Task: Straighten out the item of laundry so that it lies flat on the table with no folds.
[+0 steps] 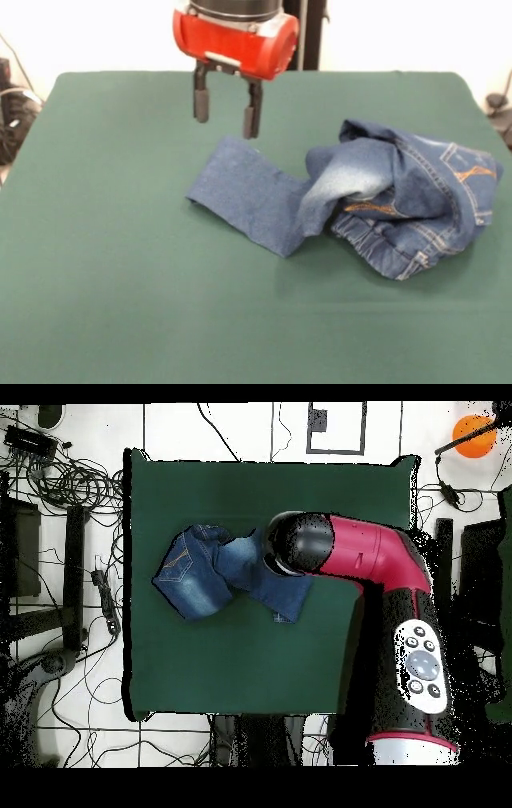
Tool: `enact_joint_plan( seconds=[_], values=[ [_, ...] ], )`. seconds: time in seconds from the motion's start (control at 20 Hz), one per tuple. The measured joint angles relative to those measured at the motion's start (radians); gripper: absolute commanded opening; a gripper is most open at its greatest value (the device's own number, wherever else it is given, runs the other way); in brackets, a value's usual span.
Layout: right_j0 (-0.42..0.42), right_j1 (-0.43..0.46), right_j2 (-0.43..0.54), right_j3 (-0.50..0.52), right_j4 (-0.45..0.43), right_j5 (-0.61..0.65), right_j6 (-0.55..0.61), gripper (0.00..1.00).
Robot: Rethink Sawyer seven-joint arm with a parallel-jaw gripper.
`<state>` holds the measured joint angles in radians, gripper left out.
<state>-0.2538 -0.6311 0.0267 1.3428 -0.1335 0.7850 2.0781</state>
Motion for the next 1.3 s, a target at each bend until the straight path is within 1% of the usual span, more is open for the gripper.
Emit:
enact_joint_plan(
  seconds=[0.4,1.05,1.3],
  values=[
    [-0.013,0.004,0.0,0.002,-0.006,-0.027,0.0,1.0],
    [-0.013,0.062,0.001,0.003,-0.046,-0.083,0.0,1.0],
    [-0.013,0.072,0.002,0.013,-0.05,-0.132,0.0,1.0]
  ],
)
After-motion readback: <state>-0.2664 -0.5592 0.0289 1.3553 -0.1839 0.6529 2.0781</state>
